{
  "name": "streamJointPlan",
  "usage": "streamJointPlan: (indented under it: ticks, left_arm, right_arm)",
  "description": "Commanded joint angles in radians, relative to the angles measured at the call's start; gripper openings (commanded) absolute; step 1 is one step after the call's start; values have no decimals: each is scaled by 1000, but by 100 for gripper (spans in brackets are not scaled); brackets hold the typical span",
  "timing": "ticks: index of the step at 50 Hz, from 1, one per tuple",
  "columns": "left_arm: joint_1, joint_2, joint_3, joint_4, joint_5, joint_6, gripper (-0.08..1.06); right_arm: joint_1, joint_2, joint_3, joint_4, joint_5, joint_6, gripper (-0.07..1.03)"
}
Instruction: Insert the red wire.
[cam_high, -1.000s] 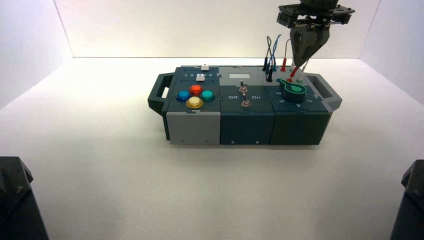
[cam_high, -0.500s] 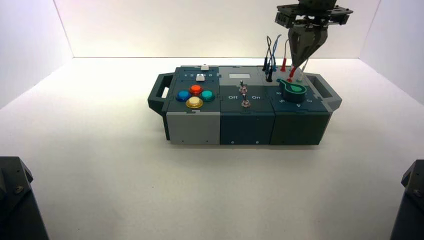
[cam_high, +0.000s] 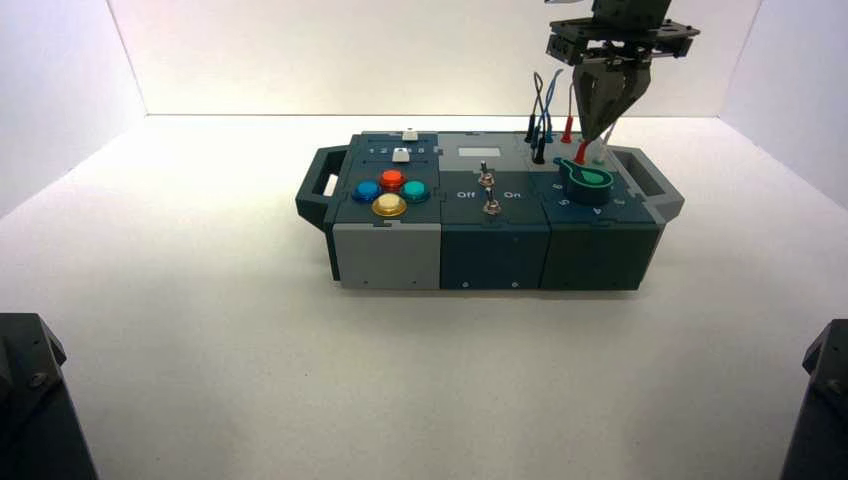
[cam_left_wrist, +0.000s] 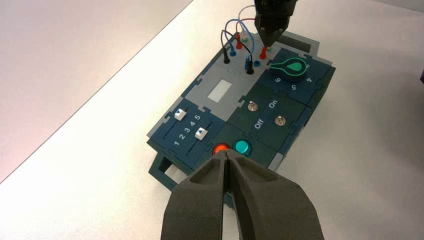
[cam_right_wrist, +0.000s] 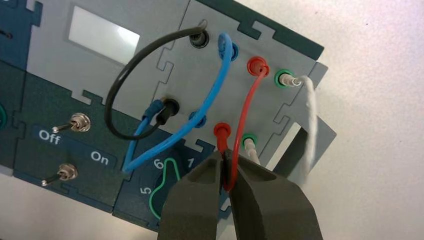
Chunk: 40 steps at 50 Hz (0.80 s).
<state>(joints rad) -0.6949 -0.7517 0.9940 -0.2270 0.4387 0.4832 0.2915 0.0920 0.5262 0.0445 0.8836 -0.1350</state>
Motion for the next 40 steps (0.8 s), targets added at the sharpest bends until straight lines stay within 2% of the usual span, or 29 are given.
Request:
streamJointPlan:
  ticks: [1, 23, 27, 29, 33, 40]
  left_arm:
    - [-2, -5, -11, 2, -9, 5, -3]
    - [-3, -6, -6, 2, -9, 5, -3]
    - [-3, -6, -6, 2, -9, 5, -3]
    - [-3, -6, -6, 2, -11, 5, -3]
    - [-3, -6, -6, 2, -9, 5, -3]
    - [-3, -6, -6, 2, -9, 5, -3]
  right_arm:
    - [9, -6, -9, -2, -3, -2, -2]
    - [9, -14, -11, -20, -20, -2, -1]
    - [9, -18, -12, -18, -23, -2, 11]
    - [9, -21, -12, -17, -26, 0, 23]
    - [9, -26, -8, -17, -38, 2, 37]
    - [9, -37, -9, -17, -38, 2, 39]
